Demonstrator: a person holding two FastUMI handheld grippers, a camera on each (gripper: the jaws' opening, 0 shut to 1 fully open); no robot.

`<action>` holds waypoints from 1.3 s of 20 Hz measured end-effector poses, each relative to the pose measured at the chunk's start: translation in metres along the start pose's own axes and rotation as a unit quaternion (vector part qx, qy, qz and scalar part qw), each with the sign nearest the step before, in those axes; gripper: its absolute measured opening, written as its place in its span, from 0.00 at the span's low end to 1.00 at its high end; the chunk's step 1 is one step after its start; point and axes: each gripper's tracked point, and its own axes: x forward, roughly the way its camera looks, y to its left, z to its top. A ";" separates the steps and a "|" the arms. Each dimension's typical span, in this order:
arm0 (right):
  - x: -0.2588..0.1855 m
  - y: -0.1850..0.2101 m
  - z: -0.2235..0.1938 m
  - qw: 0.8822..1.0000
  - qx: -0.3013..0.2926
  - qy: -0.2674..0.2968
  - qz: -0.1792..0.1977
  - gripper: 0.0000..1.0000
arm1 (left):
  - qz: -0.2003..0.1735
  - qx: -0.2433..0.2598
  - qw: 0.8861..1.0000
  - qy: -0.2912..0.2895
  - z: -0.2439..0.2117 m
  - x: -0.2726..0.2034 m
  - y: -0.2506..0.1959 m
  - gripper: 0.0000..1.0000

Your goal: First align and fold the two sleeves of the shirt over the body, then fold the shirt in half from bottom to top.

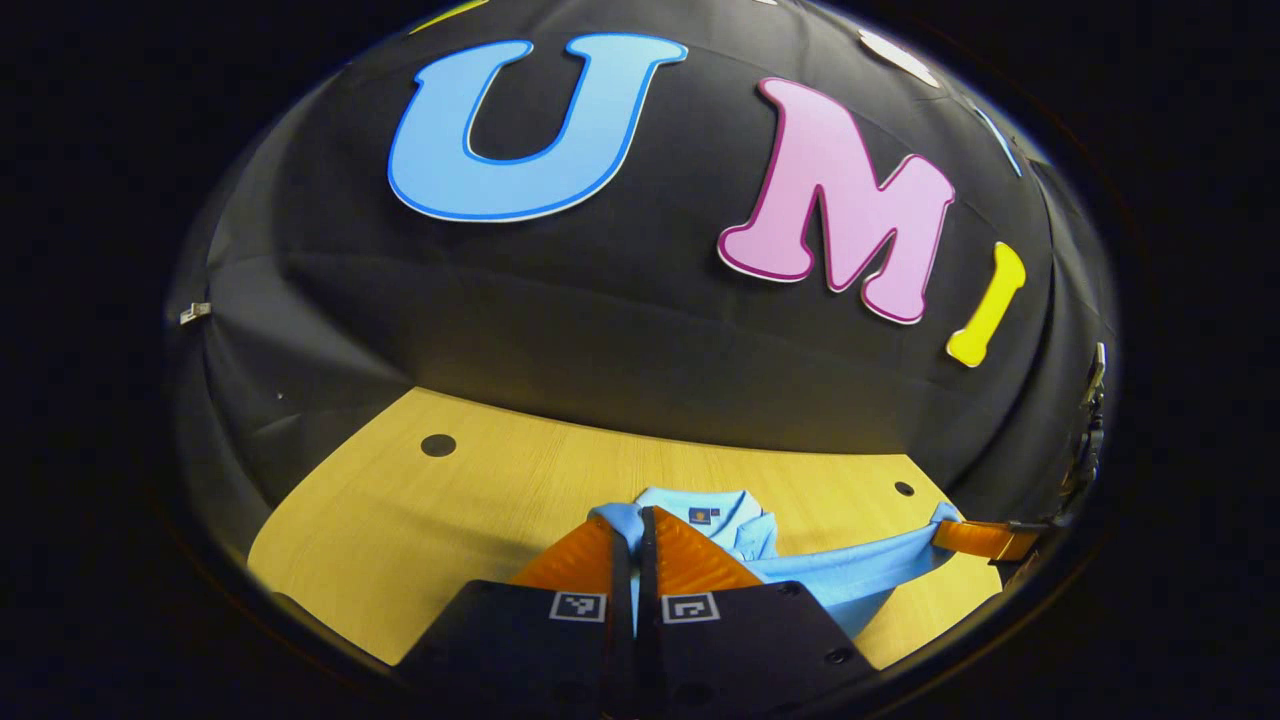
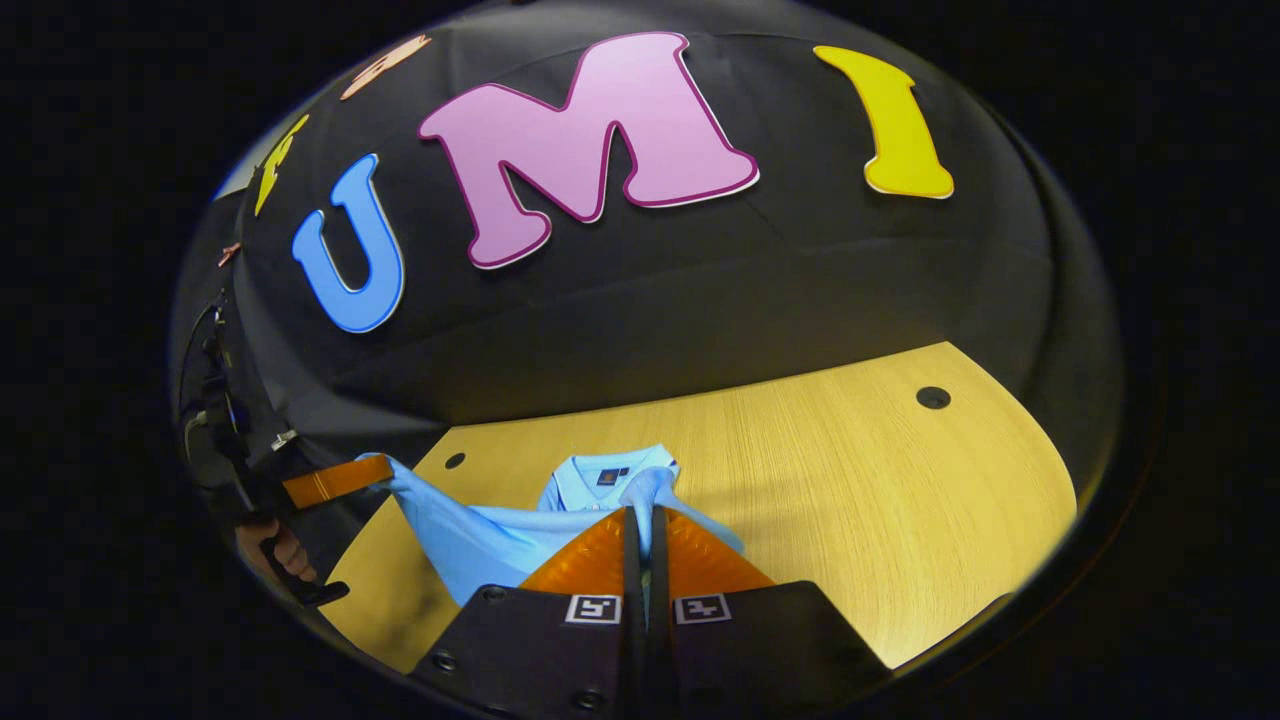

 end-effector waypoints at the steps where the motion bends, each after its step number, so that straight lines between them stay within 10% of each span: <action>1: 0.012 -0.003 0.003 1.000 -0.001 0.000 -0.002 0.05 | 0.003 0.007 1.000 -0.003 0.002 0.014 0.002 0.06; 14: 0.160 -0.059 0.003 0.999 0.005 0.024 -0.047 0.05 | 0.053 0.054 0.997 0.028 -0.007 0.166 0.020 0.06; 26: 0.215 -0.091 -0.071 0.988 0.005 0.117 -0.099 0.05 | 0.098 0.089 0.984 0.118 -0.081 0.208 0.047 0.06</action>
